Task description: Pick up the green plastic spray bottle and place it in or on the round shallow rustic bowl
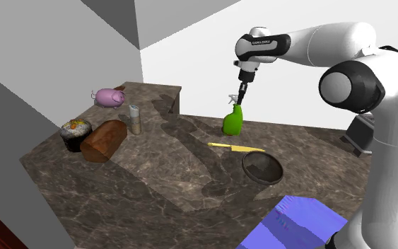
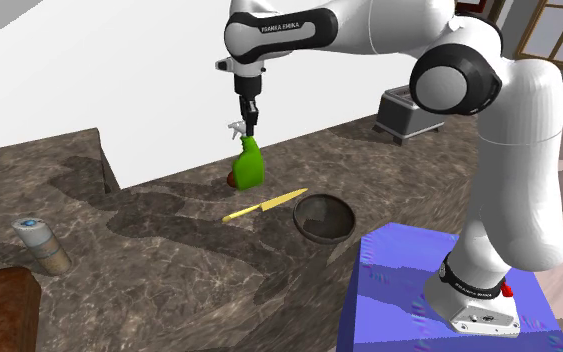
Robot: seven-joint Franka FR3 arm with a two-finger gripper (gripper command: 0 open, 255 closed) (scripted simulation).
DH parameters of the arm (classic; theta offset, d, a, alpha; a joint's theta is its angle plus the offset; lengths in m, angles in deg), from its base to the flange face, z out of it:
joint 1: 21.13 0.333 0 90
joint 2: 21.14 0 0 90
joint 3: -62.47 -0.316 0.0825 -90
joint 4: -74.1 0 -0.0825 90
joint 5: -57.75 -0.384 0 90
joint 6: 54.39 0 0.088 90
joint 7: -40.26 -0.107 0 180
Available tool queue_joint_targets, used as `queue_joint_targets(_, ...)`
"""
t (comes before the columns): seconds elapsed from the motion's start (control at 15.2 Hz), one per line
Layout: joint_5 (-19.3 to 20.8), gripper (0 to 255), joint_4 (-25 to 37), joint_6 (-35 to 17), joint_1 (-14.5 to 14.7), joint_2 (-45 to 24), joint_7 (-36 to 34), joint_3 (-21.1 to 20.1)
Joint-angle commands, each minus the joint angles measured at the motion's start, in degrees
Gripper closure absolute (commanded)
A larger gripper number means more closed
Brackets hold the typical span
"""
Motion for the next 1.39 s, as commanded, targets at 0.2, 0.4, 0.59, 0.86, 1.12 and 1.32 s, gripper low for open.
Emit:
queue_joint_targets(0.2, 0.08, 255, 4.14, 3.98, -0.45, -0.15, -0.4, 0.12)
queue_joint_targets(0.4, 0.03, 255, 6.87, 6.42, -0.77, -0.42, -0.65, 0.16)
queue_joint_targets(0.59, -0.09, 255, 9.88, 8.96, -1.17, -0.88, -0.88, 0.19)
queue_joint_targets(0.86, -0.41, 255, 14.42, 12.56, -1.86, -1.82, -1.19, 0.19)
queue_joint_targets(1.12, -0.93, 255, 19.75, 16.48, -2.8, -3.24, -1.5, 0.15)
queue_joint_targets(1.32, 1.11, 255, 12.48, 14.95, -0.68, 2.79, -1.87, 0.62)
